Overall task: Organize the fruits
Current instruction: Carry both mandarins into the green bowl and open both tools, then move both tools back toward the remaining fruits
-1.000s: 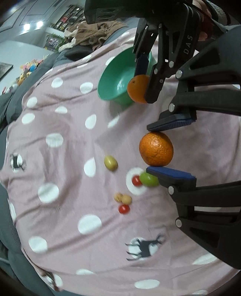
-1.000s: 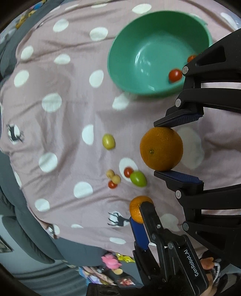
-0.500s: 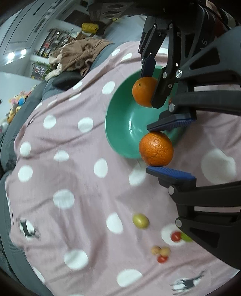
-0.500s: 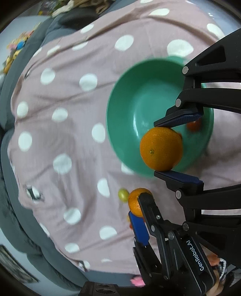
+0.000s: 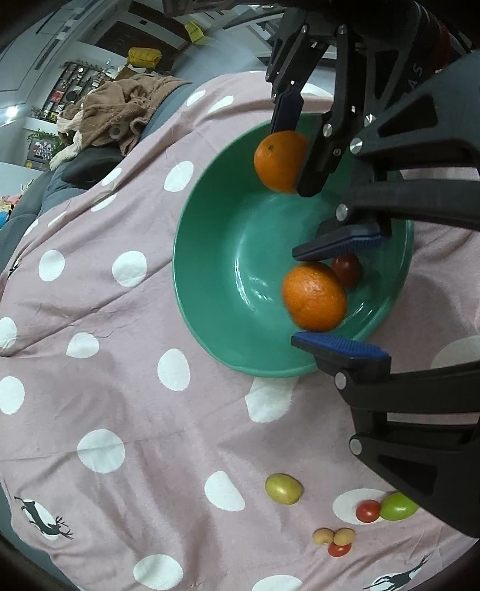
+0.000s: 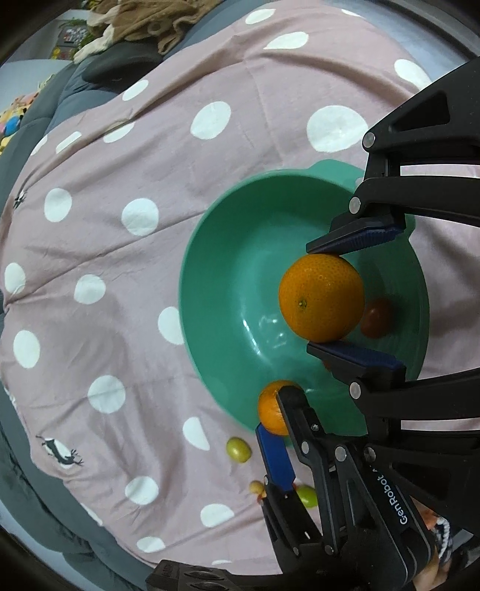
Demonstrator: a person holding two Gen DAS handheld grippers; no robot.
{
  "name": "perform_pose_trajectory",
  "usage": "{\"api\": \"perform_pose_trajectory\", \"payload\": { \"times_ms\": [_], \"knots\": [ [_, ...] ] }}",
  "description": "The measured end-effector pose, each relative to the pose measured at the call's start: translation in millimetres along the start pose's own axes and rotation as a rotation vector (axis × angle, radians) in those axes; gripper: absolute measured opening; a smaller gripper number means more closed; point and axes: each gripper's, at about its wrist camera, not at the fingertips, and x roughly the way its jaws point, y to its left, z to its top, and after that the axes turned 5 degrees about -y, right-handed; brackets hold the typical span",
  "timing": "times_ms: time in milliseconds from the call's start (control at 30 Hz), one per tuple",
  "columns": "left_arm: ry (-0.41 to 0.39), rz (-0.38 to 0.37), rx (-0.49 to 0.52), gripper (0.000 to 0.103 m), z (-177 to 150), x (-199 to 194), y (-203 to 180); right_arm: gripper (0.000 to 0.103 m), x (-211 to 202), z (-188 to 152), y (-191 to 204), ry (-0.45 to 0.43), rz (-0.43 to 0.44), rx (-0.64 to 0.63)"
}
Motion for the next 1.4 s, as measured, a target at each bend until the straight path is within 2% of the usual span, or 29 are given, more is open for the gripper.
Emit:
{"api": "perform_pose_trajectory", "payload": {
  "times_ms": [100, 167, 233, 300, 333, 433, 600, 700, 867, 1067, 1133, 1200, 1300, 1400],
  "knots": [
    [-0.017, 0.032, 0.012, 0.048, 1, -4, -1, 0.047, 4, -1, -1, 0.021, -0.007, 0.003],
    [-0.018, 0.068, 0.019, 0.058, 2, -6, 1, 0.047, 4, -2, -3, 0.029, -0.01, 0.018],
    [-0.02, 0.089, 0.015, 0.076, 1, -9, 4, 0.047, 3, -2, -5, 0.028, -0.015, 0.023],
    [-0.037, 0.097, 0.006, 0.087, 0, -15, 8, 0.047, -1, -3, -5, 0.021, -0.017, 0.025],
    [-0.051, 0.094, 0.0, 0.088, -1, -21, 10, 0.048, -2, -3, -5, 0.019, -0.015, 0.025],
    [-0.07, 0.104, -0.004, 0.092, -5, -34, 13, 0.055, -13, -2, -2, -0.02, 0.004, 0.018],
    [-0.106, 0.117, -0.054, 0.096, -18, -64, 30, 0.056, -37, 6, 4, -0.102, 0.043, 0.003],
    [-0.12, 0.134, -0.12, 0.1, -30, -84, 50, 0.056, -46, 10, 4, -0.126, 0.044, 0.009],
    [-0.148, 0.206, -0.268, 0.101, -56, -128, 100, 0.056, -49, 12, 12, -0.137, 0.084, 0.011],
    [-0.185, 0.338, -0.447, 0.101, -95, -179, 157, 0.056, -52, 10, 46, -0.147, 0.167, -0.068],
    [-0.171, 0.373, -0.493, 0.101, -104, -187, 168, 0.056, -52, 10, 59, -0.146, 0.194, -0.097],
    [-0.157, 0.37, -0.537, 0.101, -115, -192, 177, 0.056, -51, 10, 71, -0.141, 0.218, -0.124],
    [-0.141, 0.34, -0.518, 0.101, -125, -192, 180, 0.056, -48, 6, 91, -0.123, 0.257, -0.173],
    [-0.11, 0.306, -0.444, 0.101, -130, -186, 172, 0.056, -43, 0, 110, -0.089, 0.302, -0.223]
  ]
}}
